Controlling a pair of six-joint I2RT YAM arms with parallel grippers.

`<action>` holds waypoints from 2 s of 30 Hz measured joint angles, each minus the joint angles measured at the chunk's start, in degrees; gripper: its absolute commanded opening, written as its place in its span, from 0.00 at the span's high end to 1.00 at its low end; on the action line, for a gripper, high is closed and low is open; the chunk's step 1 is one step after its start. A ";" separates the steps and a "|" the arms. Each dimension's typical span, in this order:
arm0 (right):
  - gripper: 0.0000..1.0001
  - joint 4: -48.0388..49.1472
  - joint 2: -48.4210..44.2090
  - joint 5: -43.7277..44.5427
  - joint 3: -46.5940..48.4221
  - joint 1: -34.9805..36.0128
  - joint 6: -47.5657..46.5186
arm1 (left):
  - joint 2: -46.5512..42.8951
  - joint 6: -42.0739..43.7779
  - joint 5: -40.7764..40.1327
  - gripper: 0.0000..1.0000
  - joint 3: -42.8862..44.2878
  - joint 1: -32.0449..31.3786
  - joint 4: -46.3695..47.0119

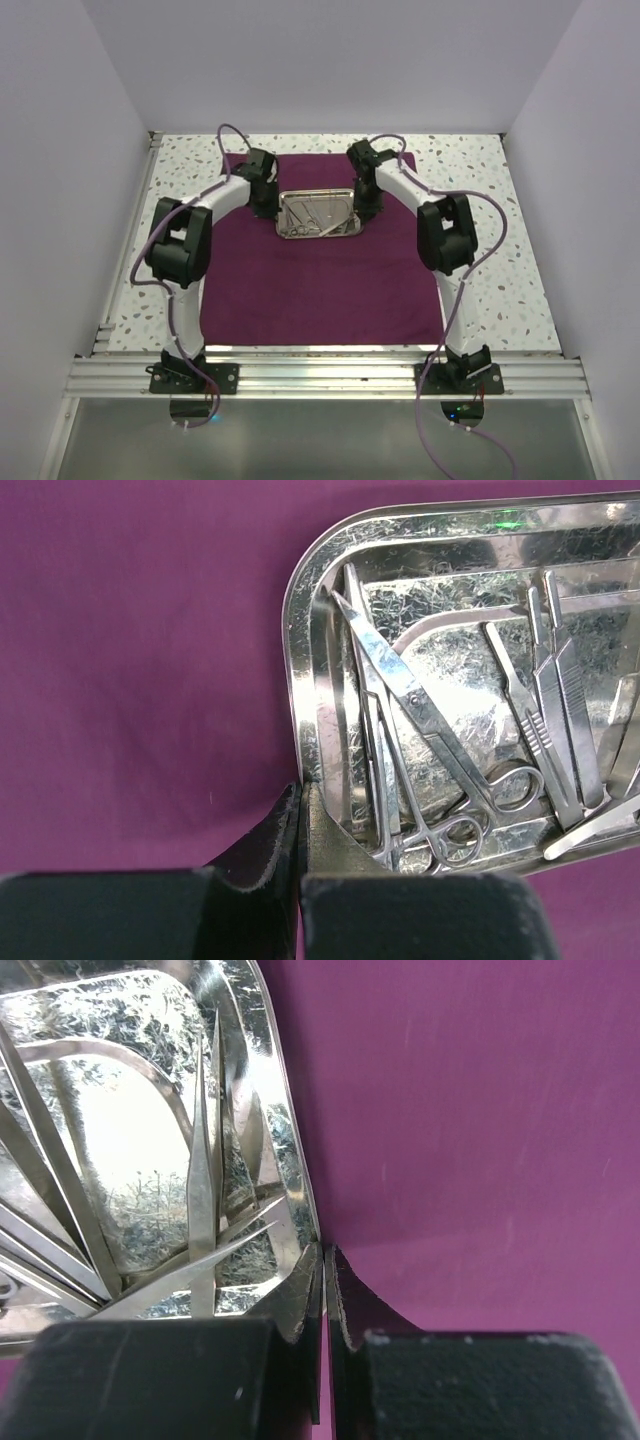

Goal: Open and lay out the surgical kit
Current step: Move the container from the surgical kit, then pick up the medical item from the container.

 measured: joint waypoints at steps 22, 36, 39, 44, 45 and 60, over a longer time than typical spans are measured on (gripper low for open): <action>1.00 6.40 -30.80 -2.99 -46.18 12.61 7.63 | -34.14 -5.18 0.35 1.00 -38.42 -10.62 0.68; 0.44 1.97 -35.01 -0.96 -47.93 13.27 8.04 | -38.23 -8.31 -3.85 0.16 -40.59 -13.55 -3.58; 0.49 -0.94 -36.63 -0.52 -42.56 13.27 8.02 | -39.47 -7.93 -6.01 0.16 -34.62 -13.55 -6.14; 0.58 -1.18 -36.98 -1.86 -33.83 13.33 8.02 | -39.36 -7.41 -7.63 0.18 -27.04 -13.55 -6.58; 0.59 -1.22 -36.68 -2.23 -32.50 13.35 8.02 | -39.19 -7.41 -7.82 0.19 -26.16 -13.55 -6.60; 0.64 2.10 -22.03 -6.16 -29.97 16.59 8.74 | -38.36 -7.39 -7.93 0.23 -25.35 -13.55 -7.52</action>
